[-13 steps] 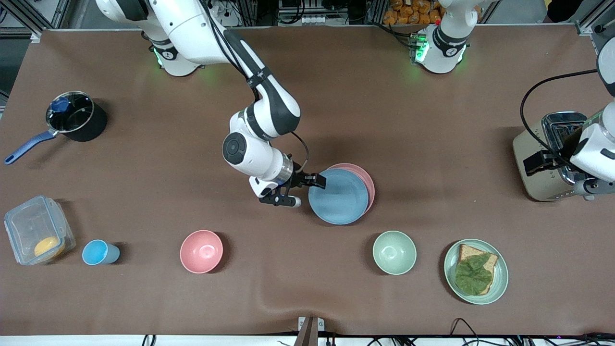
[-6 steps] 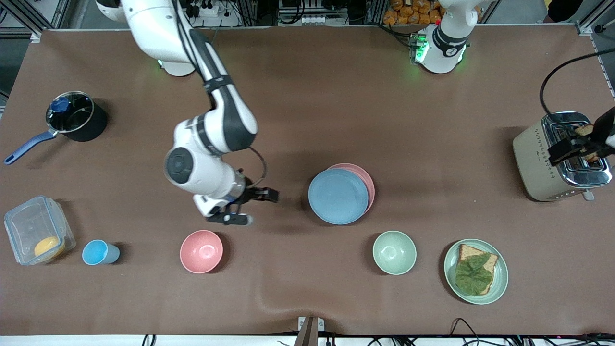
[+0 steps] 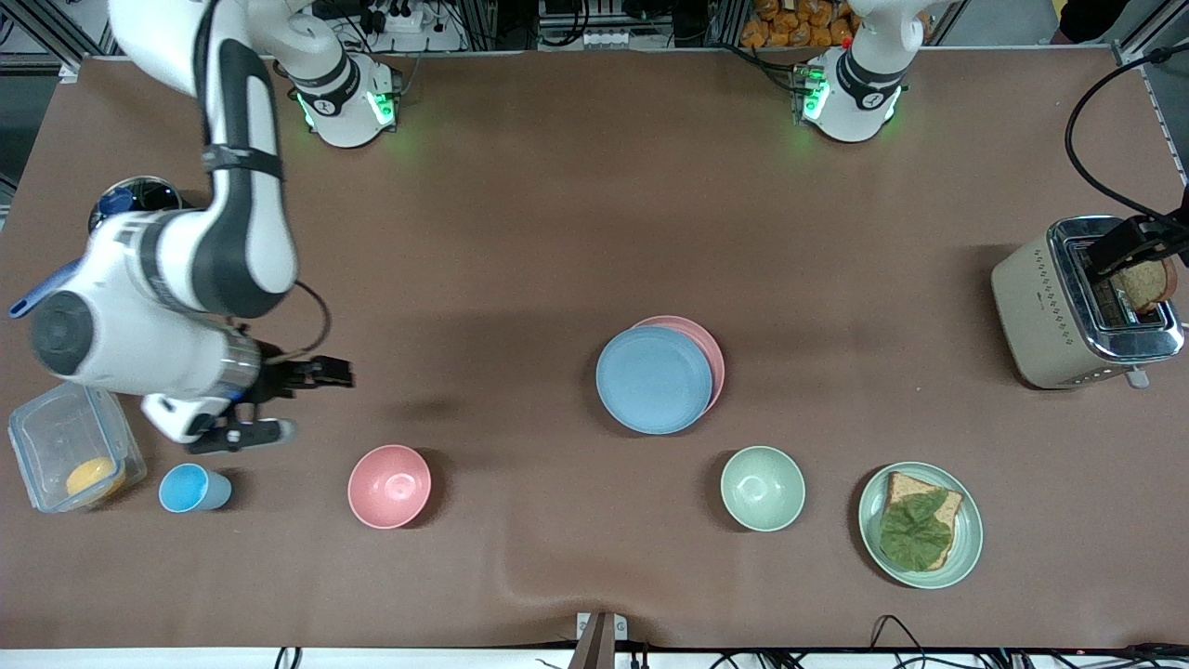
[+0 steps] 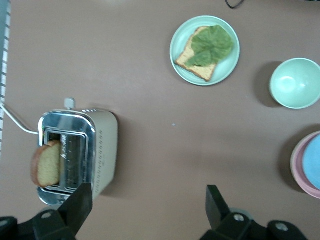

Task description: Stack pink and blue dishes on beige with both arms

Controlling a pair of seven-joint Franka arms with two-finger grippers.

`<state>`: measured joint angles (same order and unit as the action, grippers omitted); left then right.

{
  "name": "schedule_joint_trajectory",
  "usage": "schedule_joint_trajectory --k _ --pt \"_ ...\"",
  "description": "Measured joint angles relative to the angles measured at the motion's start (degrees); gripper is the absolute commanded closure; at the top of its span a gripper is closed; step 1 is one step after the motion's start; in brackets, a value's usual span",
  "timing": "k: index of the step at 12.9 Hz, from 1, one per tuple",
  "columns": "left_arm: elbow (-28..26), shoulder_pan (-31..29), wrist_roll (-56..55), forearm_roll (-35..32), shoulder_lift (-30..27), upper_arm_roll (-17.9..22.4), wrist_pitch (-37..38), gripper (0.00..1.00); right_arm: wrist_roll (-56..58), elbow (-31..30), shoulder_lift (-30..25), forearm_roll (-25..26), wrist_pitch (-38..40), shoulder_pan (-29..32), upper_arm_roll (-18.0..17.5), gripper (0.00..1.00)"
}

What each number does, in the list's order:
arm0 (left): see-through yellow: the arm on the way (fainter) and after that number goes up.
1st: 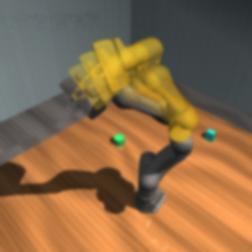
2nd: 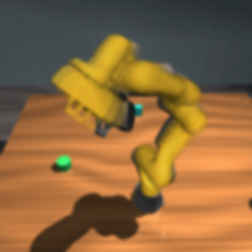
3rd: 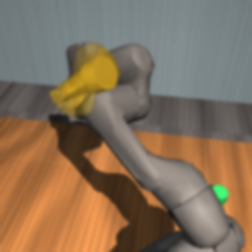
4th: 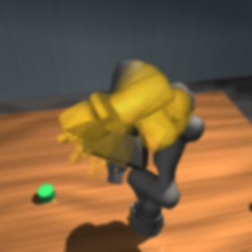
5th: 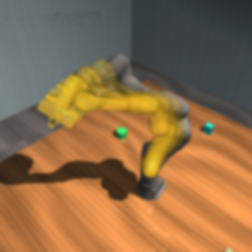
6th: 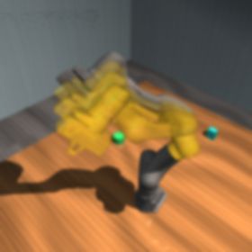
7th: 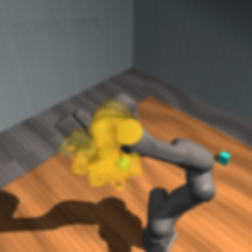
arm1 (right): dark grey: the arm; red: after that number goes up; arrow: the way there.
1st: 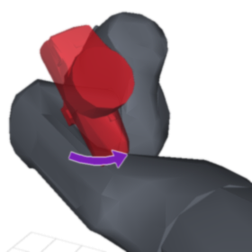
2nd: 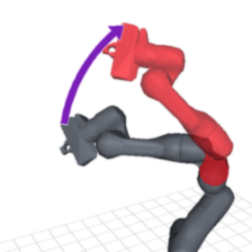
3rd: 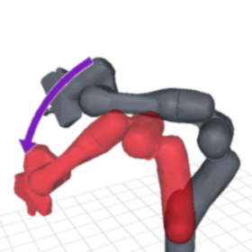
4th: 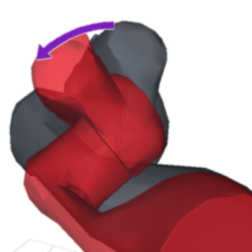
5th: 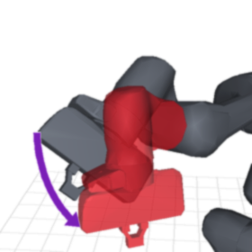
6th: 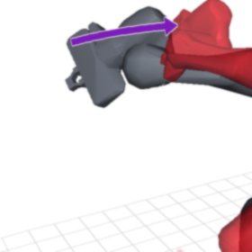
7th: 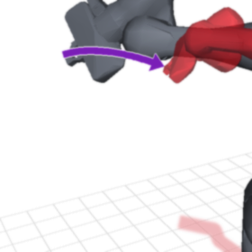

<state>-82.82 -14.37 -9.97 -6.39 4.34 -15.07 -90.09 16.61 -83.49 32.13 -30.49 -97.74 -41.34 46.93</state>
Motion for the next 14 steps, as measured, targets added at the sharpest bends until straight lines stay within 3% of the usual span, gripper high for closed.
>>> schedule_joint_trajectory --k 2,5,10,12,14 --pt "-0.92 1.81 0.0 0.81 0.0 1.53 0.19 0.0 1.89 0.25 -2.08 4.37 1.13 -0.63 2.85 0.0" --pt "-1.85 6.11 0.0 1.51 -0.08 5.89 0.87 0.0 1.78 1.66 -4.63 6.61 1.88 -1.61 3.2 0.0" --pt "-1.96 9.37 -3.49 1.78 -0.5 5.12 4.32 0.0 1.76 1.92 -4.73 6.88 2.26 -2.59 3.96 0.0" --pt "-2.36 9.72 -3.75 1.87 -0.51 4.17 4.8 0.0 1.36 1.91 -4.72 6.88 2.27 -3.33 3.15 0.0" --pt "-3.05 9.75 -3.8 2.73 -0.57 3.64 4.93 0.0 -0.65 1.95 -4.9 7.56 2.19 -1.16 -1.08 0.0"
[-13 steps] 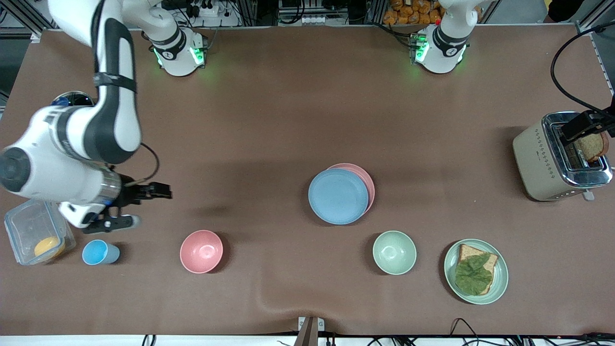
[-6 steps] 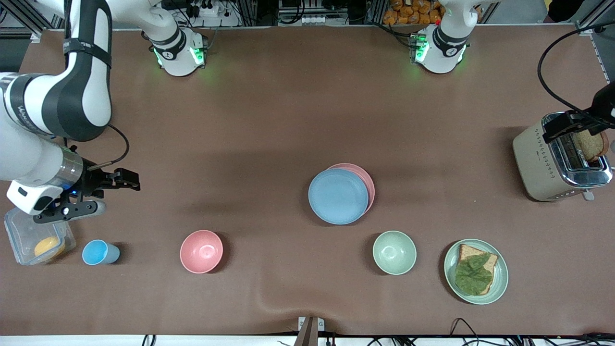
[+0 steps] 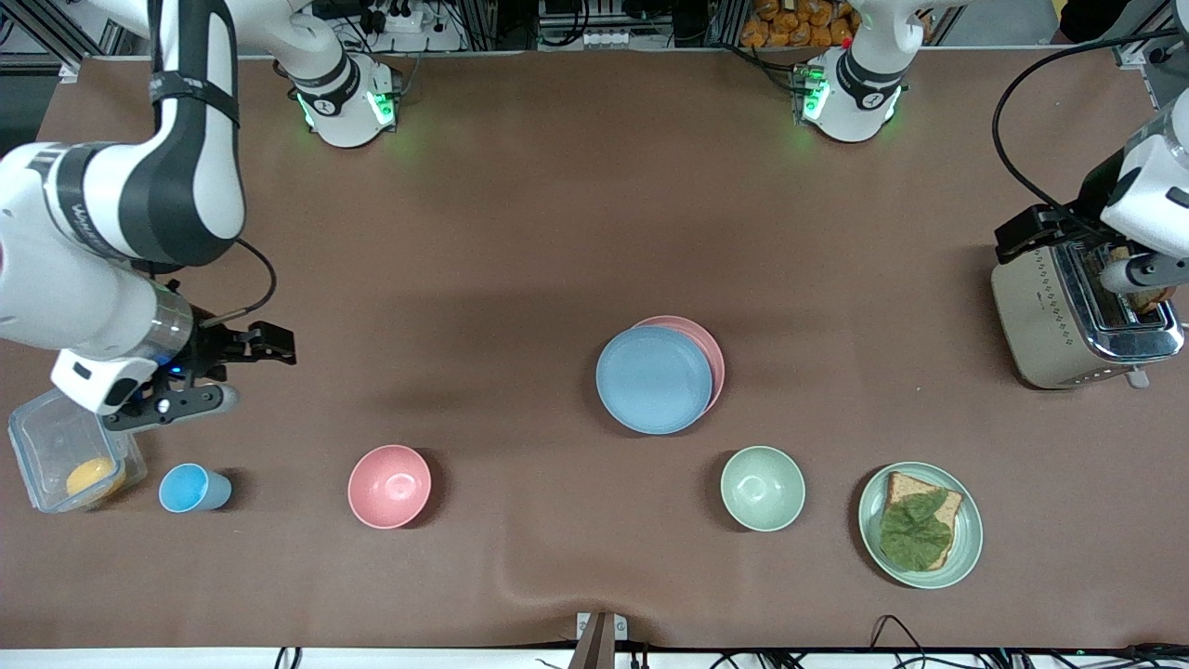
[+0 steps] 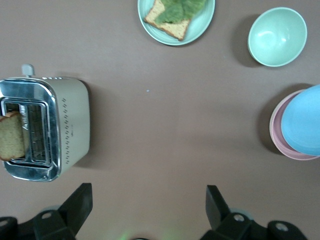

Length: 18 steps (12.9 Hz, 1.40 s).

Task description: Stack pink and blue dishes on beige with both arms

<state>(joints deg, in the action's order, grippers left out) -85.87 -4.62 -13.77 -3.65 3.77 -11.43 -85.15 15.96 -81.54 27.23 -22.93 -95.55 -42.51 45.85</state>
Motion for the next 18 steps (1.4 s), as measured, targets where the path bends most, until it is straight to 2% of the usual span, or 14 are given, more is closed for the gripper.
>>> schedule_joint_trajectory --k 1,2,4,5,6,9,12,15,18 --pt "-0.24 0.01 -0.12 0.17 -0.04 -0.21 0.08 0.0 -0.59 0.14 -0.49 2.13 -0.14 3.41 -4.38 0.0" --pt "-0.54 0.02 -0.15 0.2 -0.2 -0.3 0.15 0.0 -1.53 0.28 -1.48 5.29 -0.28 8.38 -10.38 0.0" --pt "-1.17 -0.05 -0.15 0.2 -1.01 -0.23 0.3 0.0 -4.1 0.44 -4.57 11.84 -0.85 20.45 -24.65 0.0" --pt "-1.39 -0.08 -0.15 0.2 -1.43 -0.1 0.41 0.0 -4.85 0.47 -6.36 14.57 -0.79 25.77 -30.71 0.0" --pt "-1.52 -0.09 -0.15 0.2 -1.76 0.08 0.48 0.0 -5.26 0.39 -8.18 16.15 -0.47 29.41 -34.63 0.0" --pt "-1.64 -0.09 -0.15 0.2 -2.21 0.35 0.51 0.0 -5.54 -3.47 -15.14 18.32 0.4 34.47 -39.24 0.0" --pt "-1.64 -0.01 -0.15 0.2 -2.29 0.36 0.51 0.0 -7.63 -10.0 -23.36 19.62 1.04 41.94 -45.89 0.0" --pt "-1.63 0.08 -0.15 0.2 -2.34 0.51 0.51 0.0 -11.84 -12.82 -28.16 19.83 2.18 42.83 -46.95 0.0" --pt "-1.66 0.06 -0.15 0.2 -2.34 0.82 0.51 0.0 -16.28 -13.5 -28.69 19.89 2.19 42.75 -47.92 0.0"
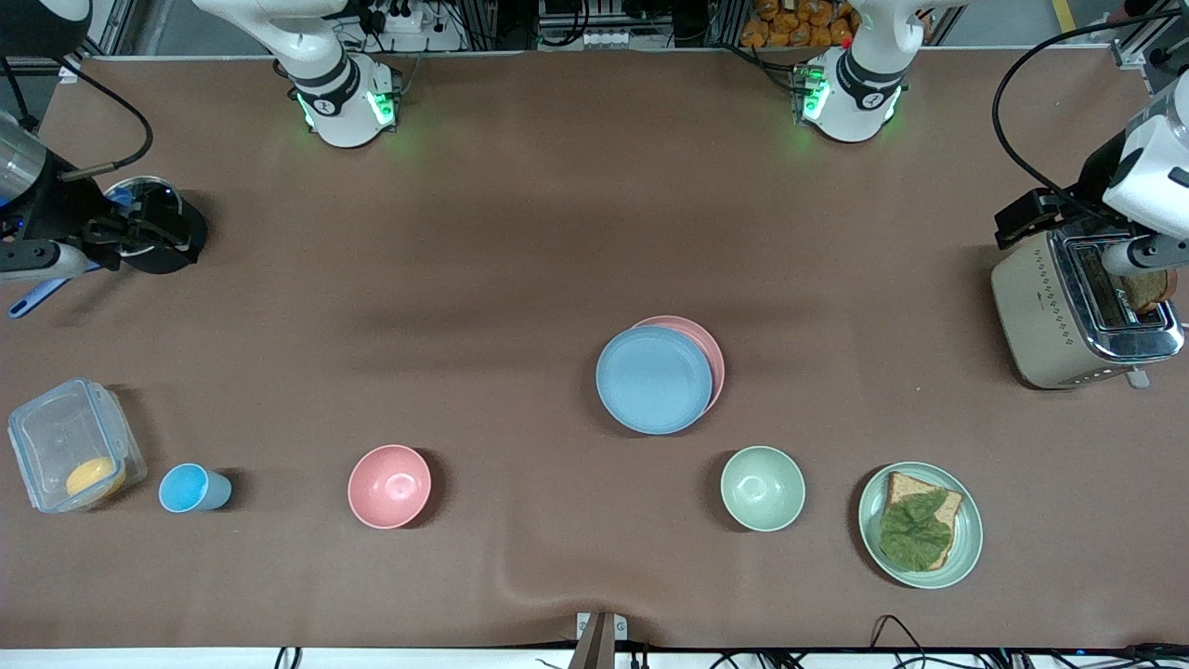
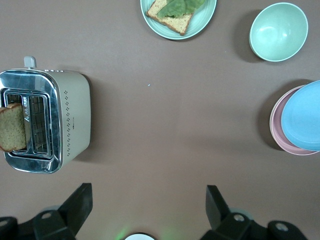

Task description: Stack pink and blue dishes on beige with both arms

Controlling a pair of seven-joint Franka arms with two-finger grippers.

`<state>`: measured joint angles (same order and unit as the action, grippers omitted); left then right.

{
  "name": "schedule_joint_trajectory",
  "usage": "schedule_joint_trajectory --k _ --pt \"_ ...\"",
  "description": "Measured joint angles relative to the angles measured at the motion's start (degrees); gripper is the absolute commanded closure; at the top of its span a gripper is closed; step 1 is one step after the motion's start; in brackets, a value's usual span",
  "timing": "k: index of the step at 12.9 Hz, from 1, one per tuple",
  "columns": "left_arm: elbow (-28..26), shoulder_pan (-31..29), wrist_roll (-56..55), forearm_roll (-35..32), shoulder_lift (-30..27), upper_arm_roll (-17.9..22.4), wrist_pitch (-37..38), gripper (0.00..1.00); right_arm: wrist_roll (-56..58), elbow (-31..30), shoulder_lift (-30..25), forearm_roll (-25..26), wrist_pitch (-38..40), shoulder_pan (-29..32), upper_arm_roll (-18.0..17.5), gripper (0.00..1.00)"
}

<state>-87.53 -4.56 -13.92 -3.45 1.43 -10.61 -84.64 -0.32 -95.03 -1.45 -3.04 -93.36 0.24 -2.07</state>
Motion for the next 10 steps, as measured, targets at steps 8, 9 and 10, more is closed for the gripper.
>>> schedule_joint_trajectory --k 8,9,10 --pt "-0.29 0.05 0.0 0.0 0.55 -0.19 -0.01 0.0 -4.29 -0.24 -0.21 1.06 1.05 0.08 -0.4 0.0" --pt "-0.29 -0.03 0.0 0.0 0.55 -0.02 -0.01 0.0 -4.29 -0.26 -0.21 1.06 1.05 0.08 -0.39 0.0" --pt "-0.29 -0.1 0.0 0.0 0.56 0.17 -0.01 0.0 -4.29 -0.29 -0.21 1.06 1.05 0.08 -0.39 0.0"
